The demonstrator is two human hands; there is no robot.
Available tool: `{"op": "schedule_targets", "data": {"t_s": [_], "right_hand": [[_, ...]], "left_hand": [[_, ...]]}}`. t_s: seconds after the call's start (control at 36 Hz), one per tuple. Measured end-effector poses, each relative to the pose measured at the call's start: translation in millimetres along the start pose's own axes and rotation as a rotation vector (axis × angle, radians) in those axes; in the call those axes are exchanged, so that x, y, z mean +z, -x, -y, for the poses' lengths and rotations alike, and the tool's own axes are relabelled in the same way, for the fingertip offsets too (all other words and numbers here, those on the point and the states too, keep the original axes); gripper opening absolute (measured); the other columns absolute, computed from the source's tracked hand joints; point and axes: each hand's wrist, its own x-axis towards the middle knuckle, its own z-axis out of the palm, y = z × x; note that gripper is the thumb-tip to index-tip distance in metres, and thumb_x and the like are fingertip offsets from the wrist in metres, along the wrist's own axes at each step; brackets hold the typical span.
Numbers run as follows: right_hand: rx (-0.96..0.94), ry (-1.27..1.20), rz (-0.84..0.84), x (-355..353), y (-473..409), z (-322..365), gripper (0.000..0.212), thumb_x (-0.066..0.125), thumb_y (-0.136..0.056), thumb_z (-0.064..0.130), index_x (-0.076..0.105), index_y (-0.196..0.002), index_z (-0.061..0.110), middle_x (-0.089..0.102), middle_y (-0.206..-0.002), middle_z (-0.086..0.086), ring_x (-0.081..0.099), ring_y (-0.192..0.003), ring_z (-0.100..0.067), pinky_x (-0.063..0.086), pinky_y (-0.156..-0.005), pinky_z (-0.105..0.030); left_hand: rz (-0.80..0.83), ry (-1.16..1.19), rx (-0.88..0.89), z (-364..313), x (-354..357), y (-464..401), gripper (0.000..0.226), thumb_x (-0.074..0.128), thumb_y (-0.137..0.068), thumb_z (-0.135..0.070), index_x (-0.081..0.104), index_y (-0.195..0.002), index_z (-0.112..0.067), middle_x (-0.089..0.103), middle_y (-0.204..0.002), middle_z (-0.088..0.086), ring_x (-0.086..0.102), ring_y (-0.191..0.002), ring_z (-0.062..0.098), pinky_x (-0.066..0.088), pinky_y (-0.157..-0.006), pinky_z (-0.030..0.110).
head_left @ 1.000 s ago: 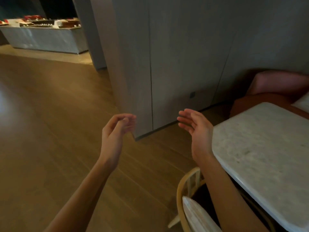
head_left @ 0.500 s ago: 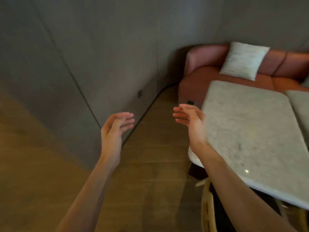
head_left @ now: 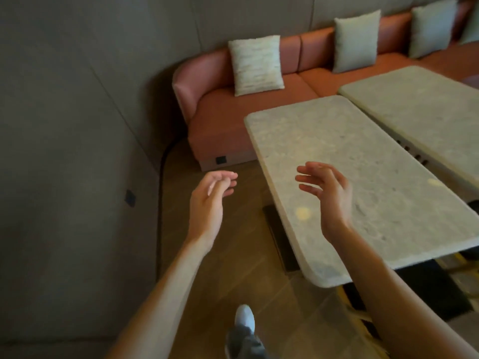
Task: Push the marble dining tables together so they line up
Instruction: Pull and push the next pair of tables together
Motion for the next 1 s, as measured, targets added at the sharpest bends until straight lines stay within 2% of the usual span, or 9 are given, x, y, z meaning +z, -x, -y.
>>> {"op": "schedule_targets", "data": {"t_s": [0.11,0.17,0.31,0.44,0.53,0.64,0.75,0.86,1.0], "right_hand": [[0.028,-0.018,-0.186,12,-55,-21,0.027,0.047,-0.103,0.019,0.069,-0.112,0.006,0.075,-0.104,-0.009,0.073,-0.096,-0.025,0.059,-0.088,-0.038],[0.027,-0.012,-0.195,16,-64,-21,0.027,0.047,-0.103,0.018,0.069,-0.112,0.007,0.075,-0.103,-0.008,0.073,-0.096,-0.026,0.059,-0.087,-0.038],[0.072,-0.007,-0.42,4,-92,-36,0.026,0.046,-0.104,0.016,0.068,-0.114,0.006,0.074,-0.106,-0.011,0.071,-0.098,-0.027,0.058,-0.088,-0.038],[0.143,0.033,-0.643,-12,-94,-63,0.025,0.046,-0.104,0.015,0.068,-0.113,0.007,0.074,-0.105,-0.01,0.071,-0.096,-0.023,0.058,-0.084,-0.034],[0.211,0.063,-0.78,-16,-93,-88,0.024,0.047,-0.102,0.016,0.069,-0.111,0.012,0.074,-0.102,-0.004,0.072,-0.093,-0.02,0.057,-0.082,-0.034],[0.287,0.148,-0.913,-9,-93,-124,0.024,0.049,-0.101,0.02,0.068,-0.114,0.014,0.072,-0.105,0.0,0.07,-0.089,-0.011,0.057,-0.082,-0.03],[0.36,0.328,-1.031,0,-98,-164,0.026,0.053,-0.101,0.028,0.068,-0.118,0.016,0.071,-0.11,0.003,0.068,-0.095,-0.009,0.058,-0.087,-0.031],[0.489,0.525,-1.012,8,-96,-205,0.034,0.053,-0.099,0.034,0.062,-0.127,0.016,0.066,-0.124,-0.003,0.063,-0.108,-0.013,0.055,-0.096,-0.036],[0.53,1.048,-0.889,2,-88,-249,0.048,0.047,-0.097,0.04,0.054,-0.137,0.013,0.052,-0.142,-0.006,0.046,-0.132,-0.022,0.035,-0.111,-0.037]], "left_hand": [[0.203,-0.053,-0.078,31,32,-86,0.021,0.052,-0.096,-0.021,0.073,-0.097,-0.017,0.073,-0.107,0.004,0.069,-0.105,0.021,0.053,-0.099,0.047],[0.243,-0.065,-0.081,35,38,-104,0.021,0.053,-0.091,-0.026,0.073,-0.094,-0.019,0.075,-0.102,-0.001,0.069,-0.104,0.019,0.054,-0.098,0.044],[0.519,-0.134,-0.131,58,94,-173,0.02,0.055,-0.087,-0.034,0.073,-0.093,-0.026,0.074,-0.1,-0.003,0.068,-0.103,0.017,0.054,-0.096,0.04],[0.831,-0.203,-0.113,89,150,-196,0.018,0.053,-0.093,-0.035,0.07,-0.1,-0.033,0.071,-0.102,-0.021,0.064,-0.1,-0.006,0.047,-0.085,0.016],[1.003,-0.263,-0.076,112,180,-200,0.018,0.054,-0.099,-0.026,0.069,-0.107,-0.033,0.068,-0.113,-0.016,0.061,-0.107,-0.002,0.044,-0.084,0.015],[1.216,-0.393,0.023,147,207,-201,0.026,0.053,-0.101,-0.024,0.065,-0.124,-0.021,0.059,-0.135,-0.005,0.053,-0.124,0.011,0.041,-0.094,0.016],[1.37,-0.492,0.15,190,224,-201,0.029,0.054,-0.1,-0.021,0.063,-0.127,-0.018,0.05,-0.148,-0.001,0.043,-0.137,0.016,0.035,-0.115,0.037],[1.502,-0.597,0.311,234,232,-204,0.038,0.057,-0.098,-0.02,0.058,-0.135,-0.013,0.044,-0.154,0.004,0.037,-0.143,0.022,0.029,-0.118,0.038],[1.58,-0.742,0.592,278,244,-206,0.05,0.054,-0.098,-0.029,0.046,-0.146,-0.017,0.034,-0.161,0.003,0.026,-0.15,0.021,0.015,-0.122,0.039]]}}
